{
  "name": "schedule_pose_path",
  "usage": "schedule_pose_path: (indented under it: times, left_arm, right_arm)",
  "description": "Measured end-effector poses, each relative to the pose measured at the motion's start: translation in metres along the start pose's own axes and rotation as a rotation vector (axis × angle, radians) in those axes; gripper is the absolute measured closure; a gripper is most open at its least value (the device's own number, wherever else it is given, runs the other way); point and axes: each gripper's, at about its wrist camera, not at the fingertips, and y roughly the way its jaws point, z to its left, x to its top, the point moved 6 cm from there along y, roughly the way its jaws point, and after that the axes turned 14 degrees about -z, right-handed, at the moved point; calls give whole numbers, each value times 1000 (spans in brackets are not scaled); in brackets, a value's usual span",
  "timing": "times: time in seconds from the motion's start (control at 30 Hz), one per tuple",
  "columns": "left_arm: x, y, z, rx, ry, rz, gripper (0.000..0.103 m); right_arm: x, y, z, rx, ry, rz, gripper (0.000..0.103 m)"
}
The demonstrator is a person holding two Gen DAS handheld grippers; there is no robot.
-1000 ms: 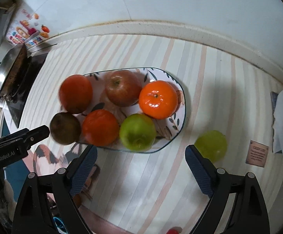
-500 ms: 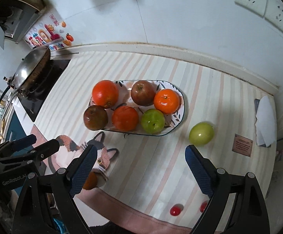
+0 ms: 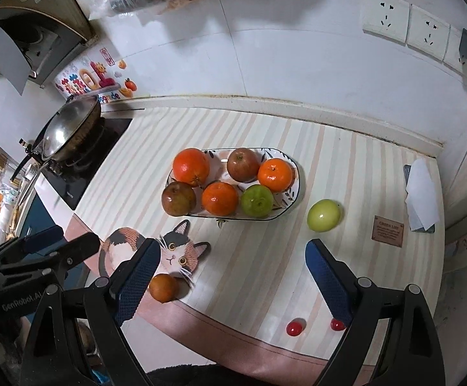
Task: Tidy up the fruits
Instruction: 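Lift both tools away from the plate toward the remaining fruit, then grasp the small orange with the left tool while the right tool grasps the green apple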
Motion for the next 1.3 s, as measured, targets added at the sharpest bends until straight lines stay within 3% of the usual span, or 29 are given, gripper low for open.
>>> schedule_pose_path:
  times: [0.27,0.5,0.7,0.8,0.87,0.93,1.03,1.17,1.3]
  left_arm:
    - [-25,29,7,40,9,78,19]
    - [-82,105,30,127,7,274,20]
    - [-123,158,31,89,-70,444,20]
    - [-130,173,24,88,-48,464,22]
    - [-134,179,23,99,-30,479,42]
    - [-135,181,24,109,-24,469,50]
    - [-133,181,26,115,-33,455,50]
    - [-130,180,28,124,-35,444,50]
    - [-128,180,26,122,-42,437,50]
  right_arm:
    - [-10,4,-18,-10,88,28,9]
    - [-44,53,-78,-93,203,122,9]
    - [-59,108,-127,-129,318,173,10]
    - [-57,137,-145,-156,347,184,10]
    - [-53,155,-155,-175,365,184,11]
    - [-52,173,-165,-192,382,192,12]
    - [-51,198,-175,-210,409,210,19]
    - [-57,224,-183,-196,445,240,42]
    - [-56,231,-172,-182,381,234,43]
